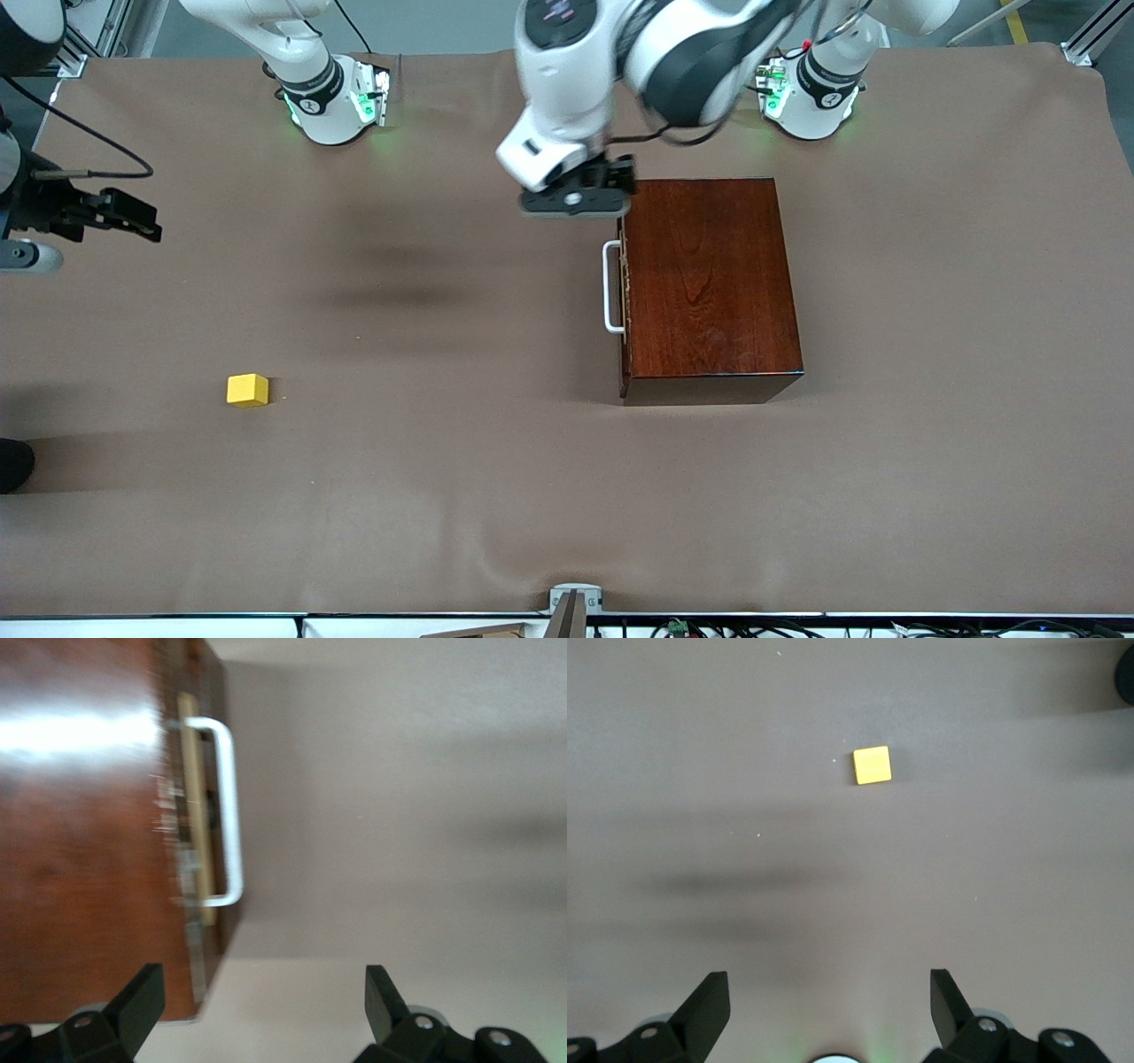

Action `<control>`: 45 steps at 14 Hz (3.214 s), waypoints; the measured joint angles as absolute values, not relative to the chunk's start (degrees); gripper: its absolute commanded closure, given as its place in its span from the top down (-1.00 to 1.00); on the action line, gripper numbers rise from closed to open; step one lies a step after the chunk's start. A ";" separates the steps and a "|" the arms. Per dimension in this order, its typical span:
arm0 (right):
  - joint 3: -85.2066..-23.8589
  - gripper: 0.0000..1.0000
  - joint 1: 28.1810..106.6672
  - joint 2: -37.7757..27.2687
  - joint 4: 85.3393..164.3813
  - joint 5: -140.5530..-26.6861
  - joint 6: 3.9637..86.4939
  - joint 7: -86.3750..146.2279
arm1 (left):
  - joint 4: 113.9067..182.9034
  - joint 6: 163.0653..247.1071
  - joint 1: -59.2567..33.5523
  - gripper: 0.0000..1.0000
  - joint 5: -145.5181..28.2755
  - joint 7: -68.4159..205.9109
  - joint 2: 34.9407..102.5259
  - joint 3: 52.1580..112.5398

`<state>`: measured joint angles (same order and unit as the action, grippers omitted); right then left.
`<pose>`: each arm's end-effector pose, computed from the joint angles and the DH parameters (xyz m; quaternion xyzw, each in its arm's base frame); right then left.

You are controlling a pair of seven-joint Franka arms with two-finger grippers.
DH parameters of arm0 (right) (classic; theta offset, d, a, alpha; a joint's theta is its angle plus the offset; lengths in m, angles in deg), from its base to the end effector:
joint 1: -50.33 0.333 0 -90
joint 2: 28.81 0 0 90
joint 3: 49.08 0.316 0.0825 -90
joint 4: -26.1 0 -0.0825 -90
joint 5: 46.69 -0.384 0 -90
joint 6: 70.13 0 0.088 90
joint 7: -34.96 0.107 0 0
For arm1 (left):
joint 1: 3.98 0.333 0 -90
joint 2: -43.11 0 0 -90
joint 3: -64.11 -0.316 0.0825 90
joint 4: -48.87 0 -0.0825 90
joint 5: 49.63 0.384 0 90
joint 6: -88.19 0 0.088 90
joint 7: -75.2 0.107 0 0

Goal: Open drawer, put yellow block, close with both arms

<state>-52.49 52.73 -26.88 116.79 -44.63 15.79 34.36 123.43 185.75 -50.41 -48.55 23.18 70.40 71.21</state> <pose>0.5552 -0.0133 0.5945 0.9981 -0.0038 -0.0587 0.0182 0.4253 -0.5438 0.4665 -0.9991 0.0089 0.0369 0.0167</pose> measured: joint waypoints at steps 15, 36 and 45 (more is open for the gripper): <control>-52.71 1.00 50.22 -15.44 128.91 -44.64 40.83 34.35 | 122.08 186.01 -53.52 1.00 -38.57 25.73 83.30 70.56; -52.76 1.00 48.11 0.66 131.74 -44.64 63.21 34.28 | 121.70 189.58 -52.42 1.00 -34.19 22.35 86.01 69.96; -52.76 1.00 48.07 5.45 131.70 -44.64 67.05 34.28 | 121.86 189.62 -52.26 1.00 -34.18 22.32 87.29 69.94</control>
<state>-52.76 48.07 5.45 131.70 -44.64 67.05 34.28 121.86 189.62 -52.26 -34.18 22.32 87.29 69.94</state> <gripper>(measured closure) 0.000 0.000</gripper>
